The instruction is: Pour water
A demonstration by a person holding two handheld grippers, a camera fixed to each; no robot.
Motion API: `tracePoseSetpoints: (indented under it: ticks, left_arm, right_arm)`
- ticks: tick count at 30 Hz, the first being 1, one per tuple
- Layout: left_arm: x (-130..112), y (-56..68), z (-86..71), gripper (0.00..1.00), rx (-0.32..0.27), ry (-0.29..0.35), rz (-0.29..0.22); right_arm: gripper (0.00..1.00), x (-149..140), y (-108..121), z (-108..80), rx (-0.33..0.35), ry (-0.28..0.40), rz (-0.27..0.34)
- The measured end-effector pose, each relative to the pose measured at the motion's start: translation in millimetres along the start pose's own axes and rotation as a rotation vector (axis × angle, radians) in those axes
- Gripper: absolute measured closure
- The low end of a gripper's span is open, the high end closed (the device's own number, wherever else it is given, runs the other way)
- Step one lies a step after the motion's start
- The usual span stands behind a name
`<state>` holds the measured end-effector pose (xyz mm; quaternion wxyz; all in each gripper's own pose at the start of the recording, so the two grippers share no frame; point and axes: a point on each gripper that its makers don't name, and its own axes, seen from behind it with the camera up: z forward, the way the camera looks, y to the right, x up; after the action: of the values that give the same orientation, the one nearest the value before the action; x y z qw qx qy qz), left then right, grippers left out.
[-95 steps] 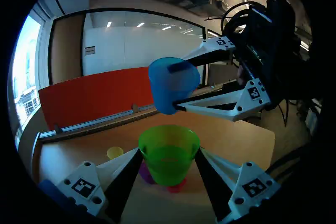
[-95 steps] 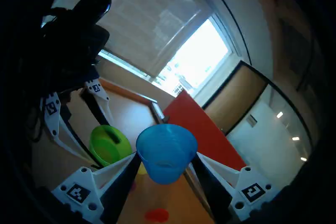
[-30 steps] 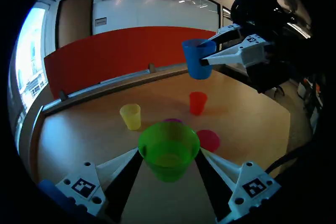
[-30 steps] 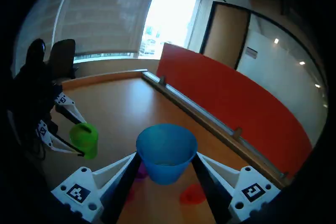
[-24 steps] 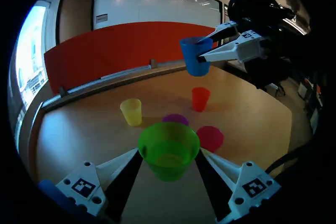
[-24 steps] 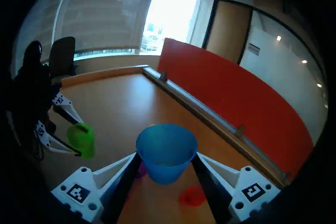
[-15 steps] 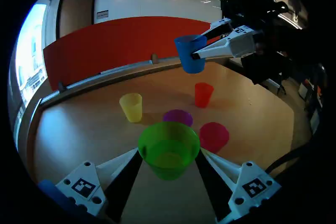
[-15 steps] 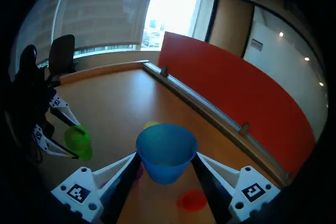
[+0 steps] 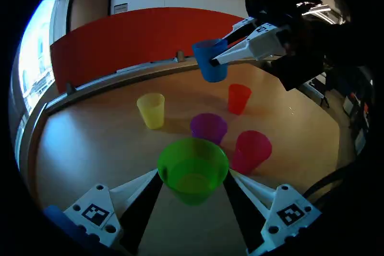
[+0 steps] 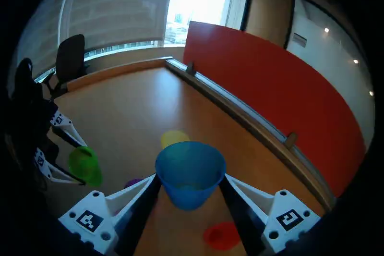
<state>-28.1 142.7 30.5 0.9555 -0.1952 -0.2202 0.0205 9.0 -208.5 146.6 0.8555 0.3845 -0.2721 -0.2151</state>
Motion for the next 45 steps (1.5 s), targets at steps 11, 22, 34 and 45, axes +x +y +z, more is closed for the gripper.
tracePoseSetpoints:
  ticks: [11, 22, 34, 45]
  left_arm:
    - [-13.6, -1.5, 15.1, 0.15, -0.008, -0.033, -0.002]
    - [-22.5, -6.4, 28.2, 0.15, -0.011, -0.051, -0.01]
    - [-29.7, -6.3, 40.4, 0.15, -0.016, -0.067, -0.018]
    - [-32.8, -9.7, 47.0, 0.15, -0.017, -0.073, -0.03]
  right_arm:
    - [0.11, -18.8, 7.0, 27.7, 0.019, -0.086, 0.031]
    - [0.11, -30.4, 11.4, 56.0, 0.028, -0.161, 0.062]
    - [0.11, -45.1, 10.3, 77.9, 0.034, -0.244, 0.059]
    - [0.11, -57.5, 10.1, 89.5, 0.03, -0.3, 0.096]
